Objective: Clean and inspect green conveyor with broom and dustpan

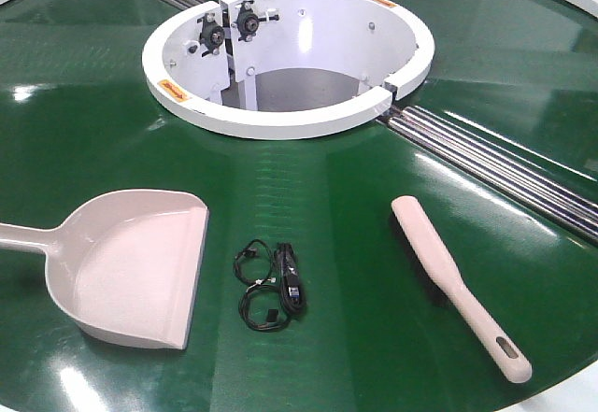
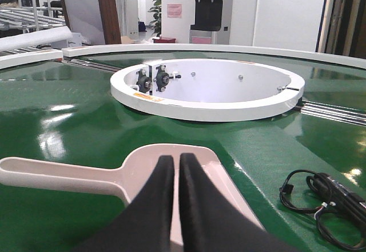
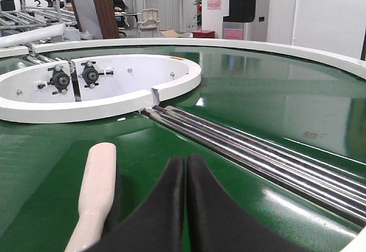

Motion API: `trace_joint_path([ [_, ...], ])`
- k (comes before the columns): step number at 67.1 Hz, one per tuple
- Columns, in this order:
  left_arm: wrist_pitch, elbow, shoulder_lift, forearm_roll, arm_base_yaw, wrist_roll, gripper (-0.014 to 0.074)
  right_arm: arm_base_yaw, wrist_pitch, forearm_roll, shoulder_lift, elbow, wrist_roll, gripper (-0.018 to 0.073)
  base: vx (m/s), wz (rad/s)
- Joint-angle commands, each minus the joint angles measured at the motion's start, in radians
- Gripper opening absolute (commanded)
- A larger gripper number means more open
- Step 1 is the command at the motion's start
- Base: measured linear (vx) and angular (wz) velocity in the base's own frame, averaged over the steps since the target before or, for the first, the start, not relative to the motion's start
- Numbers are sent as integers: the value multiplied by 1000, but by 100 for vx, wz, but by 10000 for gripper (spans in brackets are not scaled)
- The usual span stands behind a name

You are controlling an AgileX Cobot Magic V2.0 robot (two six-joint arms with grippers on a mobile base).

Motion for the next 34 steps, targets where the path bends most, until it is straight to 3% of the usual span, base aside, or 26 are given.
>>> trace_joint_path([
  [1,-72,27,-16,0,3,-8,-6,-4,-75,-8,-18,12,-1,-10,0,0],
  [34,-73,27,-16,0,3,-8,-6,-4,-75,-8,-18,12,-1,-10,0,0],
])
